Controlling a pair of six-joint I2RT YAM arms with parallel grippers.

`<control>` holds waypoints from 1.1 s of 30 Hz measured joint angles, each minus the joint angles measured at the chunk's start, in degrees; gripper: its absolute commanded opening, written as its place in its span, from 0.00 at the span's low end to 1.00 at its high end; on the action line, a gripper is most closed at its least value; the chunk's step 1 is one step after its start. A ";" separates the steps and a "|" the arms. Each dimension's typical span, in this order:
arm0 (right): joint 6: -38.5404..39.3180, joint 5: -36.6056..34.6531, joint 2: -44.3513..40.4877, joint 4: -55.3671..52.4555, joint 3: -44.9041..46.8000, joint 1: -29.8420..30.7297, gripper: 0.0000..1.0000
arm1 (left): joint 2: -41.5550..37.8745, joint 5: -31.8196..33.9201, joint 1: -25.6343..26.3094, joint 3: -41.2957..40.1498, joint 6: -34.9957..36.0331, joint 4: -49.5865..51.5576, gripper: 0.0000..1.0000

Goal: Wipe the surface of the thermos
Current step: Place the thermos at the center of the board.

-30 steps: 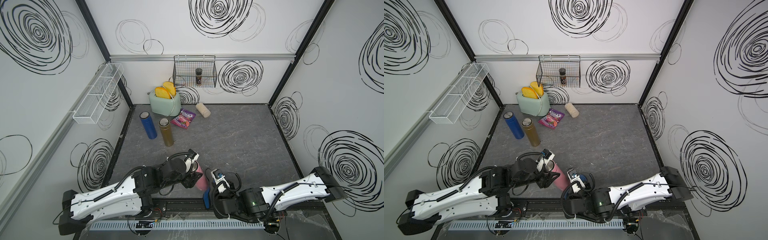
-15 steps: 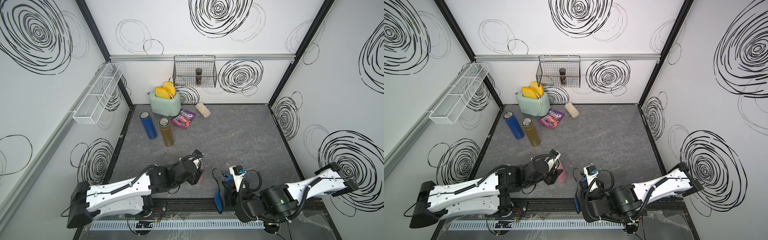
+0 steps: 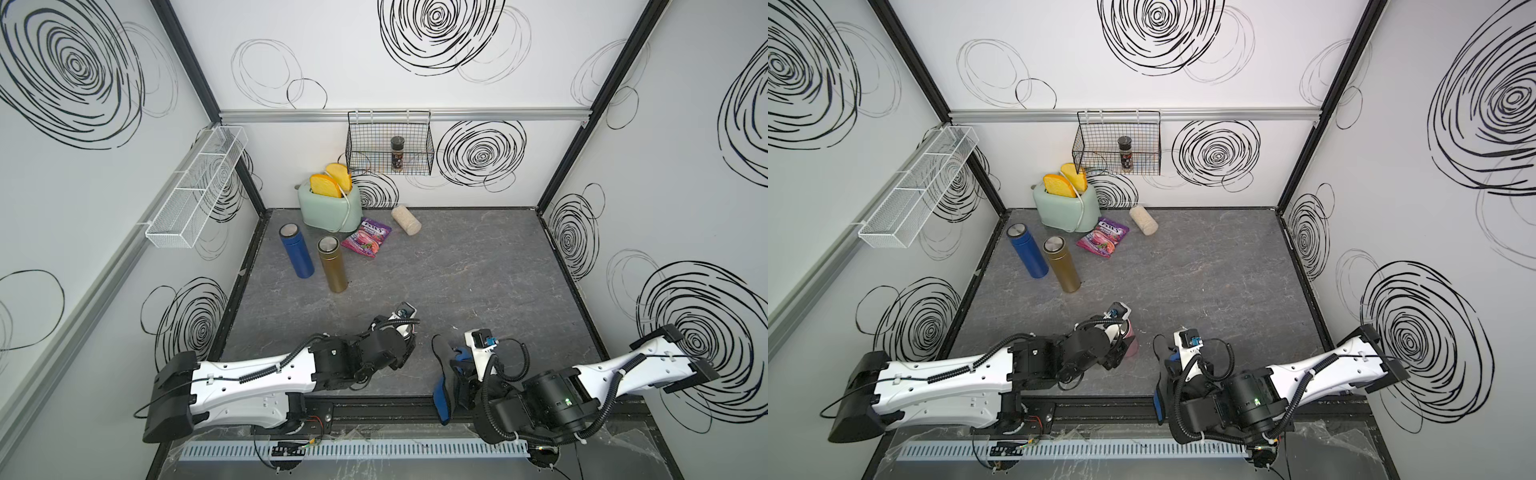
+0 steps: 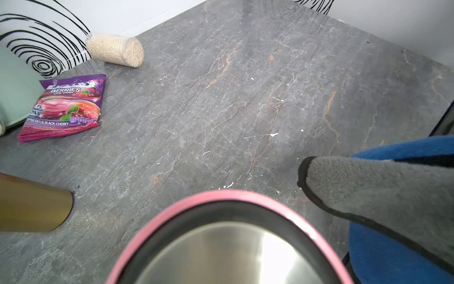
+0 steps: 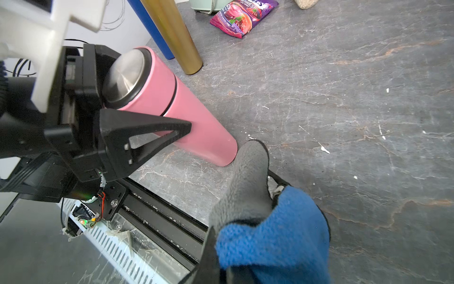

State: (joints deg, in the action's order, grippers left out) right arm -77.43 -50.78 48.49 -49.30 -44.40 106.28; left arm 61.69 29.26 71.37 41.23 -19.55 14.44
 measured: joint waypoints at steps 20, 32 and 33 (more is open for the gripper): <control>-1.75 0.76 -1.92 0.09 3.28 0.00 0.00 | -11.82 2.40 0.00 -27.21 4.72 -38.34 0.99; -2.40 0.92 -3.04 0.31 4.70 0.00 0.00 | -4.00 1.70 1.27 -33.24 10.49 -63.58 0.98; -2.49 0.96 -3.08 0.31 4.87 0.00 0.00 | -2.91 1.75 1.27 -33.24 11.10 -65.61 0.98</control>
State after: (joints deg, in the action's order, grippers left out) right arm -79.92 -49.82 45.41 -48.99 -39.53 106.28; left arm 58.78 31.00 72.64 7.99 -8.45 -51.18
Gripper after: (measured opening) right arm 0.054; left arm 0.978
